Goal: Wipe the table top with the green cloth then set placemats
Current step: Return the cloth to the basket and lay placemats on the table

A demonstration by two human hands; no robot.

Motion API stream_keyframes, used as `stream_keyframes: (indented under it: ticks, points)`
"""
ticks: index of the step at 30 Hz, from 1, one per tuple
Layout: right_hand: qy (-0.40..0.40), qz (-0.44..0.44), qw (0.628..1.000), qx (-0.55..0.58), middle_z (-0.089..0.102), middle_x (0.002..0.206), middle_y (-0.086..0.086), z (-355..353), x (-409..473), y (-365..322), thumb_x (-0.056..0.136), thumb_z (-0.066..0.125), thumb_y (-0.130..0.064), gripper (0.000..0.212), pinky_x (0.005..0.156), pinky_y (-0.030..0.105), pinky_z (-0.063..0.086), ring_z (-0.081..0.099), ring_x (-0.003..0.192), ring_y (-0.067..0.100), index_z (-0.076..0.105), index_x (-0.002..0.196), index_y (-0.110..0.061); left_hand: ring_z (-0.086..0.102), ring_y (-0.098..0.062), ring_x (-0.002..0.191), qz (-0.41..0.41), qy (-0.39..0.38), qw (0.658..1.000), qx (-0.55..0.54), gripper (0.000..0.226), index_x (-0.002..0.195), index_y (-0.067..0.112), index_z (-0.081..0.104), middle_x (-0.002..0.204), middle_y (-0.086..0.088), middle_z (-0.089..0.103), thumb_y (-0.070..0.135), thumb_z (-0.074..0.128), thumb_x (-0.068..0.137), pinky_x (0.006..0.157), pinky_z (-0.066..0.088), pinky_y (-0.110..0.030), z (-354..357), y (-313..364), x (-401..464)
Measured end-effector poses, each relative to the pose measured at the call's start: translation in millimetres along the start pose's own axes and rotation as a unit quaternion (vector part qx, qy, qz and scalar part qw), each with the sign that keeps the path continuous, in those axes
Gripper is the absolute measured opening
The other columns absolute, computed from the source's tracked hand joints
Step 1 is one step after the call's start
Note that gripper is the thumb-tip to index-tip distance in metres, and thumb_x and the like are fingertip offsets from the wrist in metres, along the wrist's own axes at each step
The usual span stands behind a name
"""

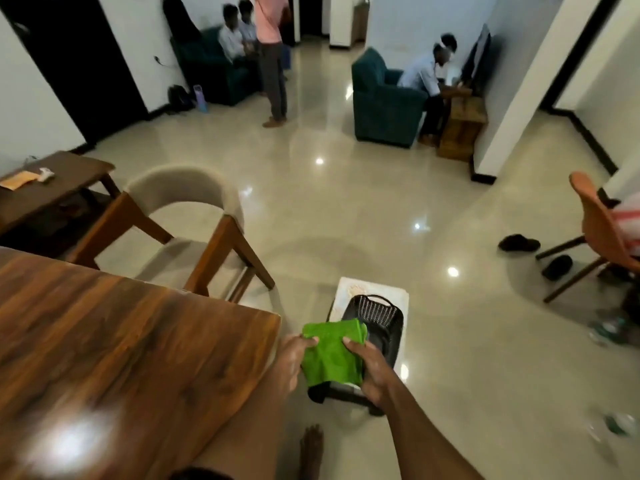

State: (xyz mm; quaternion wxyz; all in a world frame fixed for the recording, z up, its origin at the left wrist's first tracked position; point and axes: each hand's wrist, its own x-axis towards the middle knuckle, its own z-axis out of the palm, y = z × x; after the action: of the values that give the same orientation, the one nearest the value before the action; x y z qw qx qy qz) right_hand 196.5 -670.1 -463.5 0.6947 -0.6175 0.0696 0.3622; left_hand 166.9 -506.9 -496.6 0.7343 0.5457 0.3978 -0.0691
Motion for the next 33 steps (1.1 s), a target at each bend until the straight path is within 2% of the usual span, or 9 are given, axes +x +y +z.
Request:
stream_keyframes:
  ticks: [4,7,11,15,18,21,24,28,33]
  points:
    - [0.079,0.062,0.995,-0.003,0.077,0.118,0.019,-57.5,47.6,22.8,0.061,0.092,-0.034,0.073,0.106,0.062,0.053,0.071,0.115,0.041,0.069,0.125,-0.006,0.071,-0.031,0.079,-0.015,0.023,0.996,0.083,0.015,0.111,-0.009,0.067,0.100,-0.026,0.074,-0.010,0.058,0.098,0.076,0.059,-0.042,30.2,-20.2,46.7]
    - [0.105,0.081,0.991,0.002,0.079,0.114,0.013,-82.1,65.7,23.6,0.090,0.079,-0.016,0.035,0.090,0.045,0.061,0.076,0.104,0.031,0.071,0.124,-0.010,0.069,-0.037,0.105,0.032,0.035,0.968,0.246,0.017,0.109,0.003,0.068,0.114,-0.026,0.073,-0.005,0.062,0.095,0.094,0.056,-0.048,49.3,-31.7,86.6]
    - [0.138,0.092,0.986,-0.010,0.080,0.110,0.011,-106.0,91.5,32.6,0.093,0.077,-0.013,0.022,0.073,0.036,0.061,0.077,0.095,0.026,0.075,0.115,-0.014,0.061,-0.038,0.122,0.102,0.007,0.911,0.399,0.025,0.125,0.005,0.059,0.122,-0.019,0.067,0.003,0.055,0.100,0.103,0.047,-0.046,72.0,-30.3,118.0]
    - [0.185,0.098,0.977,-0.048,0.080,0.106,0.010,-121.4,122.4,61.1,0.094,0.078,-0.019,0.022,0.073,0.041,0.065,0.079,0.095,0.028,0.076,0.115,-0.014,0.053,-0.045,0.125,0.122,-0.042,0.862,0.491,0.036,0.143,0.006,0.044,0.134,-0.024,0.058,0.010,0.042,0.107,0.099,0.041,-0.047,85.1,-44.0,147.7]
    - [0.216,0.069,0.967,-0.118,0.081,0.096,0.002,-133.0,156.6,87.2,0.086,0.078,-0.035,0.024,0.085,0.053,0.064,0.078,0.094,0.026,0.079,0.105,-0.020,0.058,-0.049,0.118,0.128,-0.046,0.853,0.504,0.028,0.133,0.004,0.046,0.125,-0.026,0.064,0.009,0.041,0.106,0.093,0.045,-0.051,91.0,-58.3,179.9]
    - [0.234,0.010,0.954,-0.185,0.079,0.087,0.003,-142.2,196.7,107.5,0.085,0.070,-0.038,0.025,0.079,0.051,0.062,0.076,0.086,0.024,0.078,0.096,-0.017,0.063,-0.050,0.107,0.139,-0.035,0.842,0.520,0.024,0.128,0.003,0.046,0.113,-0.026,0.068,0.007,0.043,0.105,0.080,0.048,-0.050,101.3,-66.0,217.5]
    - [0.254,-0.017,0.934,-0.252,0.077,0.089,0.007,-154.0,246.7,124.3,0.087,0.065,-0.033,0.028,0.076,0.041,0.058,0.073,0.086,0.029,0.075,0.099,-0.010,0.066,-0.049,0.098,0.161,-0.029,0.820,0.549,0.031,0.135,0.006,0.042,0.106,-0.026,0.070,0.003,0.047,0.104,0.068,0.042,-0.045,116.7,-84.7,261.0]
    - [0.268,-0.049,0.891,-0.363,0.076,0.102,0.012,-178.5,306.5,150.6,0.094,0.062,-0.013,0.023,0.074,0.028,0.041,0.070,0.095,0.035,0.071,0.113,-0.006,0.070,-0.038,0.081,0.196,-0.045,0.797,0.570,0.051,0.145,0.013,0.032,0.098,-0.017,0.069,-0.001,0.053,0.101,0.065,0.059,-0.050,133.6,-118.7,316.3]
    - [0.264,-0.043,0.861,-0.433,0.073,0.110,0.012,-204.8,347.4,175.2,0.095,0.057,-0.004,0.035,0.085,0.038,0.056,0.070,0.099,0.034,0.063,0.128,-0.015,0.064,-0.027,0.068,0.221,-0.068,0.786,0.573,0.069,0.151,0.009,0.028,0.088,-0.009,0.063,-0.015,0.053,0.091,0.050,0.047,-0.036,139.9,-154.6,360.1]
